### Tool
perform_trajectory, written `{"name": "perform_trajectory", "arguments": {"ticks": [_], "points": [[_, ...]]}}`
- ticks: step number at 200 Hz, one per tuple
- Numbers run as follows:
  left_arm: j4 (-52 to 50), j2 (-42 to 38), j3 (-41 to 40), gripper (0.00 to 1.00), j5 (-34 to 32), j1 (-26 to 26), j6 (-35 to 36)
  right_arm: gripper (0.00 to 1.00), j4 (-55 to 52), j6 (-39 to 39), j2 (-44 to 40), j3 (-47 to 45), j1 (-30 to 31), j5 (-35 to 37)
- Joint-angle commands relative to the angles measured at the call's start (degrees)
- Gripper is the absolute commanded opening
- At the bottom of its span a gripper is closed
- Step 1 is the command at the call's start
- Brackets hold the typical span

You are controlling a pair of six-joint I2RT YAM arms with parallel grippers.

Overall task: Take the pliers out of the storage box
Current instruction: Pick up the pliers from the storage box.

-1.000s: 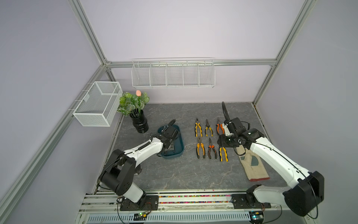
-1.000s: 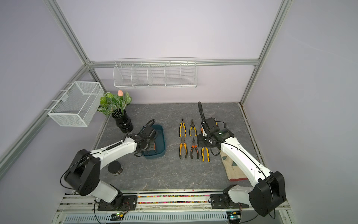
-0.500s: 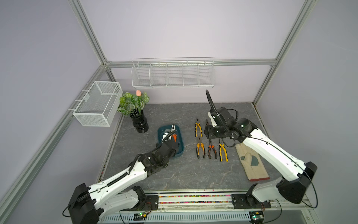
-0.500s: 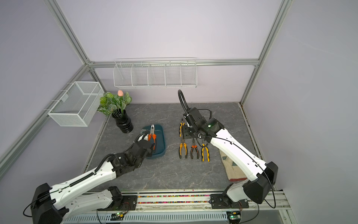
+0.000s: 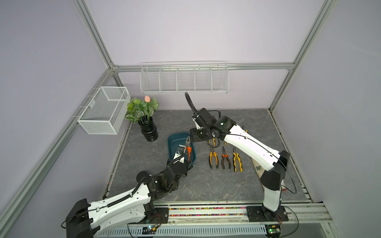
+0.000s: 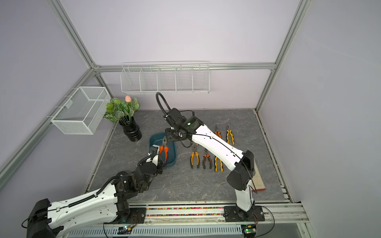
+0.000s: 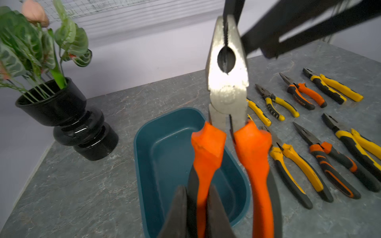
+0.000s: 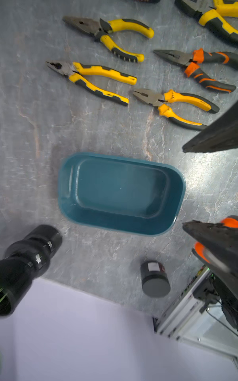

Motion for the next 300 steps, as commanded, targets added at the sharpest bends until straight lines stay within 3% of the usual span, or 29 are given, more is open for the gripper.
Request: {"name": "perform_trajectory", "arguments": {"ticks": [1, 49, 136, 209, 236, 300], "points": [[5.00, 0.83, 0.63, 0.00, -1.32, -0.53, 1.94, 0.56, -3.06, 1.44, 2.42, 5.64, 2.95, 0.30], [3.77, -0.30, 0.11, 0.00, -1.00, -0.54, 0.73, 0.57, -8.42, 1.68, 5.64, 13.64, 4.87, 10.90], [3.80, 0.18, 0.19, 0.00, -0.40, -0.54, -0.04, 0.57, -7.70, 1.19, 5.34, 17.88, 5.57, 16.57], [2.98, 0.71, 1.23, 0.00, -1.11, -0.54, -0.19, 0.57, -10.07, 0.92, 8.61, 21.81, 5.85, 14.40], [3.18, 0.40, 1.26, 0.00, -2.06, -0.54, -0.36, 0.57, -11.69, 3.03, 9.60, 20.54, 6.26, 13.06], [2.96, 1.35, 1.72, 0.00, -5.24, -0.51, -1.68, 0.52, -4.81, 8.03, 5.35, 7.98, 8.68, 12.86]]}}
